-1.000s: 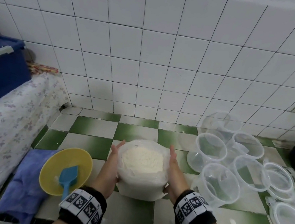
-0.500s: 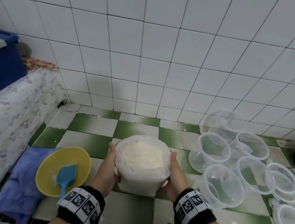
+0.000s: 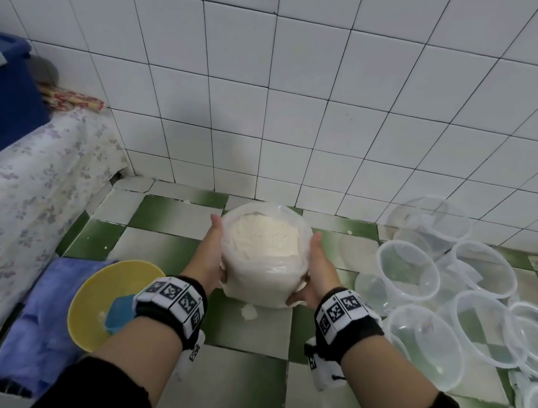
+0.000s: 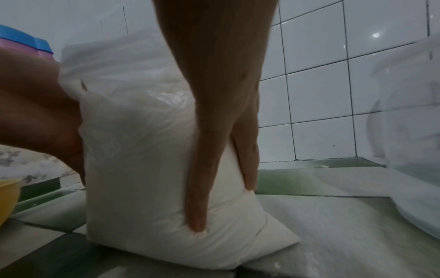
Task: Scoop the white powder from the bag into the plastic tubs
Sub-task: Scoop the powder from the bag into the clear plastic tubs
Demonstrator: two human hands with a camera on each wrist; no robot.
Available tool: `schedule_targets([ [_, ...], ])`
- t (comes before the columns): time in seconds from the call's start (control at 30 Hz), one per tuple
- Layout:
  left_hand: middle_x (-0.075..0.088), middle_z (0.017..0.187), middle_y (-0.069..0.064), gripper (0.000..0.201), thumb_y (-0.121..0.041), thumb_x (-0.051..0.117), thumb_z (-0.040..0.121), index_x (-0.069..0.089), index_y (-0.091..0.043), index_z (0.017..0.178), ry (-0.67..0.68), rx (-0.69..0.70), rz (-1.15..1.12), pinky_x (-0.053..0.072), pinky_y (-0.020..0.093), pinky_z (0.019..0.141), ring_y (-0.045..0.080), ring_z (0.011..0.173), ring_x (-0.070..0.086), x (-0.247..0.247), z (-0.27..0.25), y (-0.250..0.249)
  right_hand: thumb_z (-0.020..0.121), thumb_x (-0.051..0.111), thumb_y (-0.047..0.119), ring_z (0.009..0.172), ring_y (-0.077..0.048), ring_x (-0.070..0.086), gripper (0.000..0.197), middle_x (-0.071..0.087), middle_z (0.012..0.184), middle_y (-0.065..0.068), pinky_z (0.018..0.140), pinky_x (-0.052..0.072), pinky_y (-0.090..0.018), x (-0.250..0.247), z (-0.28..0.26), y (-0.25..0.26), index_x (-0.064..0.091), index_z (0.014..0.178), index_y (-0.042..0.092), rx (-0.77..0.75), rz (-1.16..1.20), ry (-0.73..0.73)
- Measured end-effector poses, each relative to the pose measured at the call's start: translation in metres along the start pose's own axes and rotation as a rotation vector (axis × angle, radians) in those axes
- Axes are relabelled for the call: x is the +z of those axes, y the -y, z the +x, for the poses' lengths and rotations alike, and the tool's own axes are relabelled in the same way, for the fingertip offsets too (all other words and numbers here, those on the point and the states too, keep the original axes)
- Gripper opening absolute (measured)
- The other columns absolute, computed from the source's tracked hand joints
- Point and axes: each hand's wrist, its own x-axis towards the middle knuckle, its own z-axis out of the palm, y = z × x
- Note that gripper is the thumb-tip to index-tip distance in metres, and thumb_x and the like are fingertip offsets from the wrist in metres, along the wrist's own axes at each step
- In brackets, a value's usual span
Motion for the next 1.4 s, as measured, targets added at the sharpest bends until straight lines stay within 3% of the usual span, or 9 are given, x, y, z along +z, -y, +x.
schedule_targets([
  [0.17, 0.066, 0.119, -0.003, 0.071, -0.074, 0.011, 0.092, 0.057, -0.035, 0.129, -0.008, 0.003, 0.022, 0.038, 0.045, 0.1, 0.024, 0.113, 0.055, 0.004, 0.003, -0.007, 0.089, 0.021, 0.071, 0.126, -0.035, 0.042, 0.066, 0.051, 0.133, -0.003, 0.093, 0.032, -0.074, 0.001, -0.002, 0.009, 0.046, 0.134, 0.028, -0.018, -0.042, 0.001],
  [0.33, 0.052, 0.143, -0.002, 0.076, -0.081, 0.019, 0.086, 0.041, -0.037, 0.145, 0.0, 0.021, 0.022, 0.027, 0.065, 0.111, 0.029, 0.134, 0.043, -0.002, -0.005, 0.003, 0.093, 0.021, 0.065, 0.132, -0.032, 0.037, 0.063, 0.04, 0.145, -0.001, 0.098, 0.035, -0.067, -0.003, -0.014, 0.006, 0.04, 0.14, 0.027, -0.063, -0.049, -0.008],
  [0.5, 0.056, 0.137, -0.009, 0.068, -0.078, 0.028, 0.088, 0.043, -0.04, 0.142, -0.031, 0.113, -0.022, 0.043, 0.053, 0.104, 0.019, 0.128, 0.049, -0.003, -0.022, 0.026, 0.093, 0.027, 0.064, 0.134, -0.037, 0.035, 0.063, 0.03, 0.151, -0.003, 0.094, 0.043, -0.062, -0.019, -0.028, -0.025, 0.028, 0.147, 0.031, -0.074, -0.037, -0.02],
  [0.6, 0.053, 0.125, -0.019, 0.046, -0.055, 0.028, 0.101, 0.039, -0.04, 0.143, -0.023, 0.183, -0.04, 0.043, 0.04, 0.097, 0.0, 0.11, 0.049, 0.003, -0.04, 0.043, 0.094, 0.035, 0.059, 0.113, -0.035, 0.054, 0.059, 0.045, 0.135, -0.011, 0.08, 0.055, -0.054, -0.031, -0.041, -0.052, 0.032, 0.144, 0.027, -0.073, 0.011, -0.012],
  [0.8, 0.043, 0.141, -0.015, 0.043, -0.055, 0.036, 0.101, 0.032, -0.05, 0.143, -0.005, 0.161, -0.018, 0.034, 0.045, 0.105, 0.013, 0.129, 0.041, 0.018, -0.07, 0.08, 0.1, 0.04, 0.036, 0.077, -0.032, 0.067, 0.035, 0.059, 0.106, -0.02, 0.063, 0.058, -0.051, -0.07, -0.079, -0.071, 0.04, 0.134, 0.032, -0.24, 0.053, -0.089],
  [1.0, 0.031, 0.157, 0.002, 0.046, -0.012, 0.028, 0.107, 0.028, -0.021, 0.152, 0.039, 0.081, 0.197, 0.041, 0.044, 0.104, 0.025, 0.139, 0.037, 0.05, -0.088, 0.111, 0.099, 0.043, 0.03, 0.047, -0.025, 0.053, 0.017, 0.056, 0.073, -0.015, 0.045, 0.053, -0.04, -0.13, -0.11, -0.083, 0.048, 0.113, 0.022, -0.498, -0.014, -0.42],
  [1.2, 0.05, 0.145, 0.007, 0.051, -0.041, 0.038, 0.104, 0.034, -0.017, 0.148, 0.1, -0.055, 0.176, 0.045, 0.036, 0.096, 0.027, 0.133, 0.046, 0.1, -0.111, 0.137, 0.092, 0.044, 0.049, 0.075, -0.03, 0.061, 0.038, 0.063, 0.088, -0.01, 0.072, 0.056, -0.053, -0.201, -0.098, -0.1, 0.033, 0.125, 0.033, -0.45, -0.288, -0.613],
  [1.27, 0.054, 0.14, 0.006, 0.048, -0.041, 0.042, 0.102, 0.04, -0.019, 0.145, 0.071, -0.071, 0.127, 0.045, 0.03, 0.082, 0.026, 0.129, 0.049, 0.11, -0.119, 0.145, 0.092, 0.042, 0.049, 0.069, -0.025, 0.057, 0.045, 0.062, 0.089, -0.011, 0.064, 0.056, -0.046, -0.21, -0.092, -0.1, 0.029, 0.134, 0.035, -0.423, -0.334, -0.494],
  [1.4, 0.058, 0.135, 0.004, 0.045, -0.044, 0.043, 0.101, 0.043, -0.023, 0.142, 0.018, -0.053, 0.122, 0.04, 0.041, 0.104, 0.024, 0.125, 0.051, 0.113, -0.128, 0.159, 0.099, 0.036, 0.026, 0.05, -0.021, 0.049, 0.044, 0.058, 0.075, -0.014, 0.041, 0.043, -0.027, -0.218, -0.082, -0.095, 0.028, 0.142, 0.033, -0.423, -0.344, -0.343],
])
